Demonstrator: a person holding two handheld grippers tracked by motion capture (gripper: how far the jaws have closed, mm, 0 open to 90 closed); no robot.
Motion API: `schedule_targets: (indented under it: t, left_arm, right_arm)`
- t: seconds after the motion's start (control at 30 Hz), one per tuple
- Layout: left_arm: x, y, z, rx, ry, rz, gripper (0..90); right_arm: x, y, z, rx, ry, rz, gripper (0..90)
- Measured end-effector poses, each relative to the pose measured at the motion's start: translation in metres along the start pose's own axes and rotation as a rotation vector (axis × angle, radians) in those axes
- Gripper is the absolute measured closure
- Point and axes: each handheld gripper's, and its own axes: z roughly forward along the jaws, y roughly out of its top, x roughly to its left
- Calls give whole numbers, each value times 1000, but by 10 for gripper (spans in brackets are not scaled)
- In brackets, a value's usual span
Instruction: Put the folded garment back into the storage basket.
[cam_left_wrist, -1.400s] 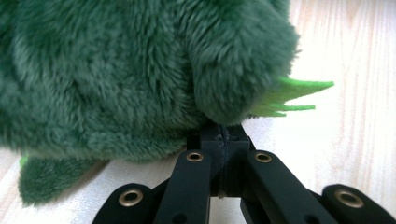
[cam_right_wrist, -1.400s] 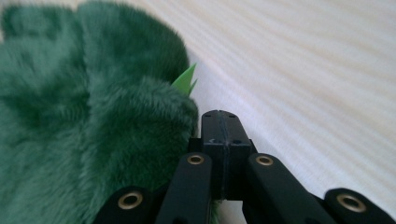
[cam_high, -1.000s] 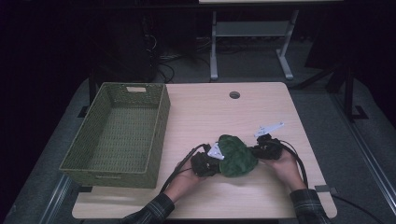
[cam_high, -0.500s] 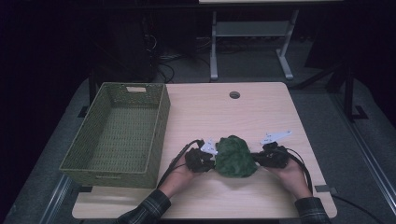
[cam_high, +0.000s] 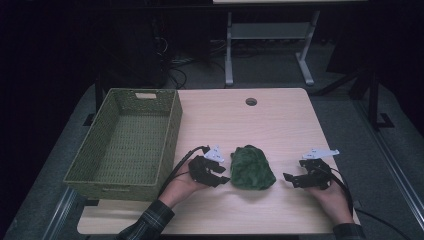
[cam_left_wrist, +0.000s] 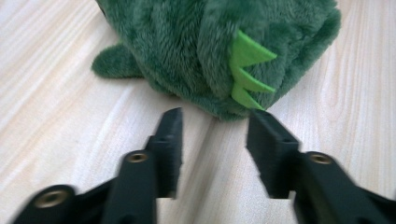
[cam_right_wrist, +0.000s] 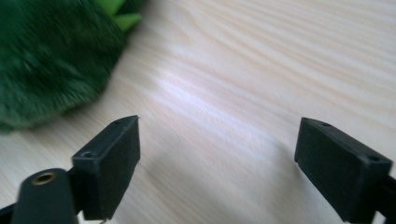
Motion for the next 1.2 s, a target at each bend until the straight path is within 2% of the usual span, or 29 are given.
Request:
schedule_targets:
  t: [0.1, 0.2, 0.27, 0.4, 0.43, 0.47, 0.5, 0.53, 0.67, 0.87, 0.97, 1.2]
  left_arm:
    - [0, 5, -4, -25, -9, 1, 444]
    - [0, 10, -6, -17, -18, 14, 342]
    - [0, 14, -6, -11, -16, 27, 262]
    - [0, 22, -8, -14, -18, 52, 190]
    - [1, 24, -8, -8, -18, 72, 178]
    - [0, 26, -6, -18, -20, 68, 164]
    - [1, 28, -7, -6, -20, 89, 153]
    - [0, 30, -5, -20, -22, 80, 145]
    - [-2, 39, 1, -7, -32, 116, 137]
    - [0, 45, 17, 4, -43, 136, 132]
    - [1, 46, 26, 27, -42, 145, 130]
    - [6, 41, 44, 43, -30, 140, 129]
  right_arm:
    - [-1, -7, 0, 1, -11, -24, 113]
    - [0, -10, 0, -7, -25, -39, 84]
    - [3, -12, 3, -11, -29, -49, 30]
    - [3, -12, 5, -28, -26, -56, 22]
    - [3, -13, 5, -28, -26, -55, 22]
    - [3, -13, 5, -28, -26, -56, 22]
    - [3, -13, 5, -28, -26, -56, 22]
    - [3, -13, 5, -28, -26, -55, 22]
    - [3, -13, 5, -28, -26, -56, 22]
    - [3, -13, 5, -29, -26, -54, 22]
    - [3, -13, 5, -28, -26, -54, 22]
    - [3, -13, 5, -28, -26, -54, 22]
